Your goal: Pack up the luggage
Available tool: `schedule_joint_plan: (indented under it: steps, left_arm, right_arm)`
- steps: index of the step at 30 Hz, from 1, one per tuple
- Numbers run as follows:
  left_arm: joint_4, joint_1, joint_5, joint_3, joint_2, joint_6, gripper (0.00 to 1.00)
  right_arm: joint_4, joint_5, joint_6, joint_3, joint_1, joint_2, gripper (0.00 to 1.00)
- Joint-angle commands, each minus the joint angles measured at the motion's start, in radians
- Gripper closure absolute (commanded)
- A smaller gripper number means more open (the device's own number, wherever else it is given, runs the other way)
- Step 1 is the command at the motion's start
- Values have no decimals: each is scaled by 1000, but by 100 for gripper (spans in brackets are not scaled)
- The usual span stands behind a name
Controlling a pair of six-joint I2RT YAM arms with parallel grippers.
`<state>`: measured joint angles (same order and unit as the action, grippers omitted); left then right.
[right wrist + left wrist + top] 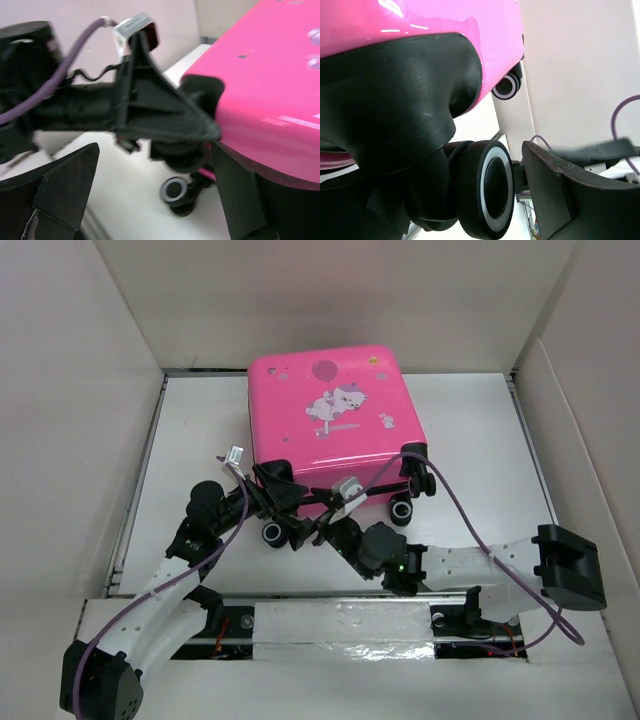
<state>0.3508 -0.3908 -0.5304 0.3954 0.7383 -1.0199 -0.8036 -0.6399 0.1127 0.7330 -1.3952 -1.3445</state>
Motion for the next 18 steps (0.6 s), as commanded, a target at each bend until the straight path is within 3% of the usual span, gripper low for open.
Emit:
schedule_joint_plan:
  steps: [1, 5, 18]
  left_arm:
    - [152, 3, -49, 83, -51, 23, 26]
    - [143, 3, -48, 94, -56, 24, 25]
    - [111, 3, -19, 109, -60, 43, 23]
  right_arm:
    - [128, -20, -137, 96, 32, -50, 1]
    - [198, -41, -150, 167, 44, -102, 1]
    - [100, -15, -42, 68, 58, -117, 6]
